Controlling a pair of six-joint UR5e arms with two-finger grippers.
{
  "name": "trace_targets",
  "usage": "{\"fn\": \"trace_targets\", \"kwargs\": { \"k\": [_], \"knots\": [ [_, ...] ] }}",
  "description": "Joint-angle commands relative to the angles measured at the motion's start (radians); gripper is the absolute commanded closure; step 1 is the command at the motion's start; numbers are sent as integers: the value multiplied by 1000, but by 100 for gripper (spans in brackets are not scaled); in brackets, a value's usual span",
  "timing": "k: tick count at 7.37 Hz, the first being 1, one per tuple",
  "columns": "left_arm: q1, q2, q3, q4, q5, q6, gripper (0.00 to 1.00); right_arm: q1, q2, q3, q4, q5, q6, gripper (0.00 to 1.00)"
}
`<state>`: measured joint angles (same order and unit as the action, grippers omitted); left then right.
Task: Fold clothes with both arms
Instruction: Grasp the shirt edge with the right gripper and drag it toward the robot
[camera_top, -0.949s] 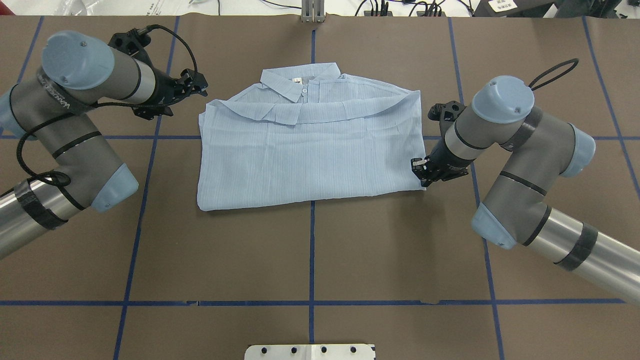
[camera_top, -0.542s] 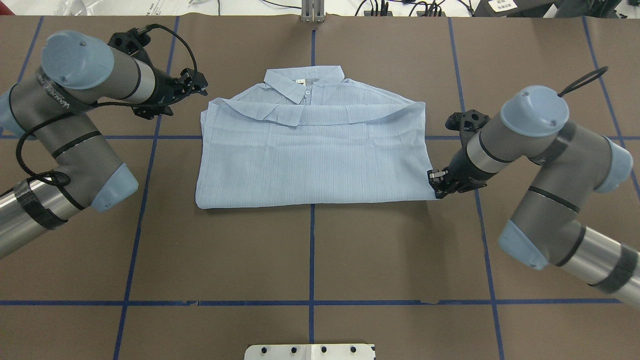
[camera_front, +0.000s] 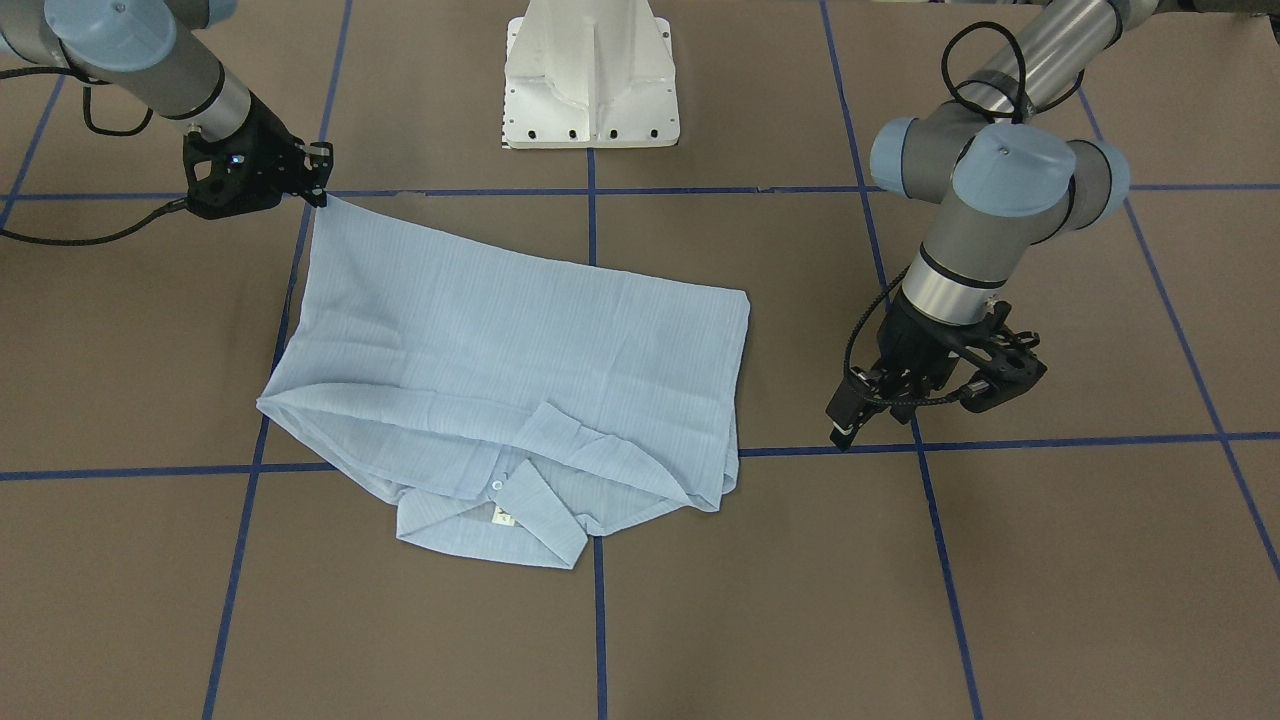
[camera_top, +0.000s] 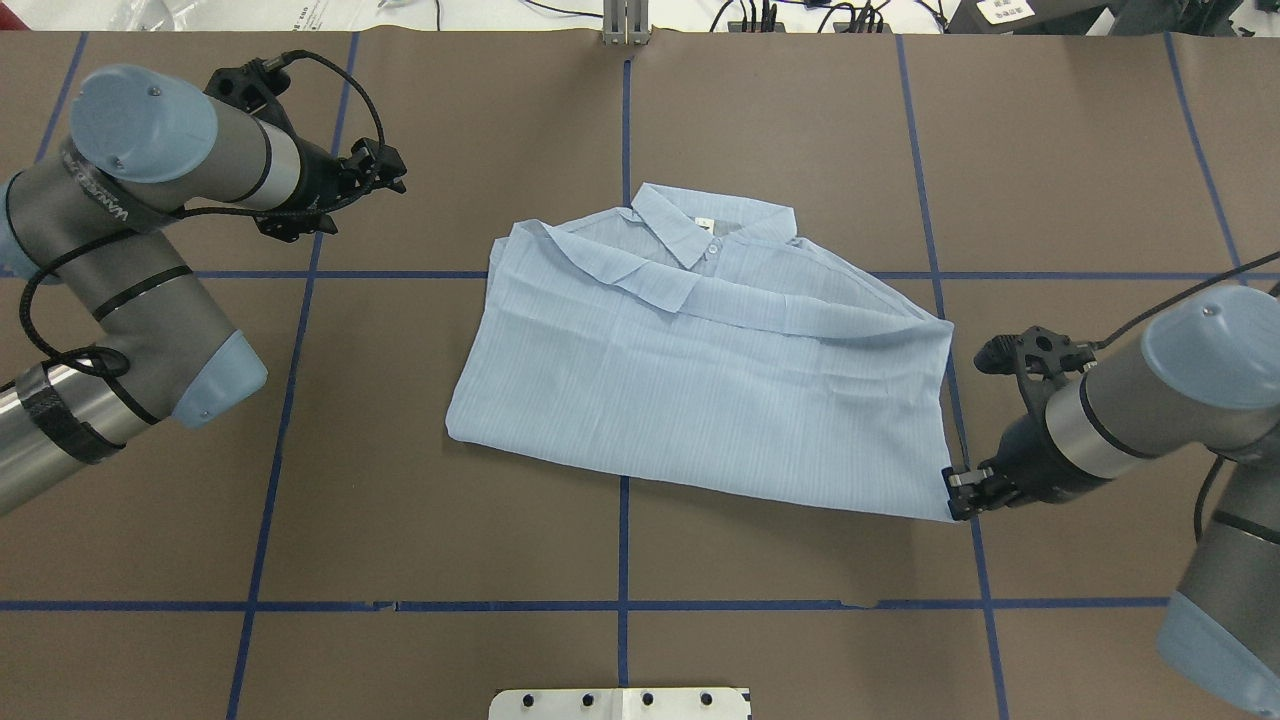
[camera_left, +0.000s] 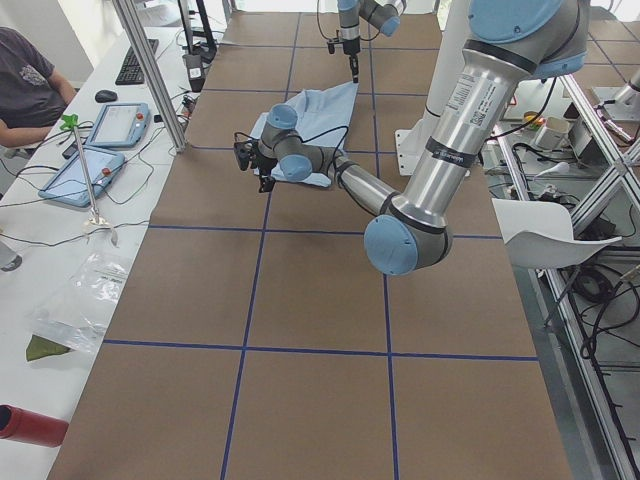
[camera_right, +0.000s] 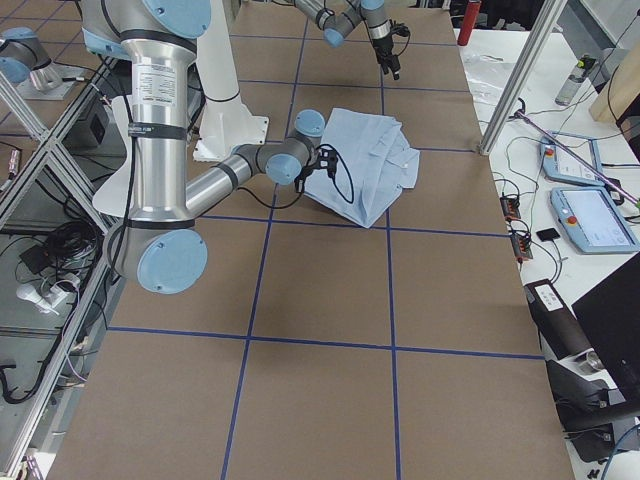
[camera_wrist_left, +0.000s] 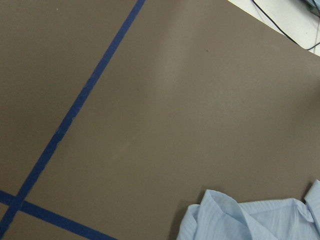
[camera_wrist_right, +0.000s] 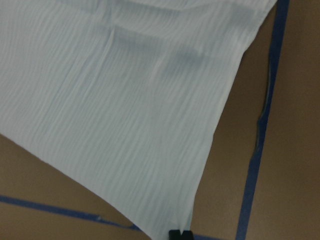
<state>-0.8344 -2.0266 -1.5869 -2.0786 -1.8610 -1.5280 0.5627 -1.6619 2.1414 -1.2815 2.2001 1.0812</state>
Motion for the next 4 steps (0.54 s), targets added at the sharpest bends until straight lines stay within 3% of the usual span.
{"fn": "trace_targets", "kwargs": {
  "k": [1, 3, 4],
  "knots": [
    [3, 3, -7, -1, 2, -38, 2, -210, -117, 125, 1, 23, 11, 100],
    [8, 3, -10, -3, 2, -43, 2, -425, -113, 162, 1, 17, 35, 100],
    [8, 3, -10, -3, 3, -43, 2, -479, -111, 173, 1, 13, 104, 64]
  ]
}}
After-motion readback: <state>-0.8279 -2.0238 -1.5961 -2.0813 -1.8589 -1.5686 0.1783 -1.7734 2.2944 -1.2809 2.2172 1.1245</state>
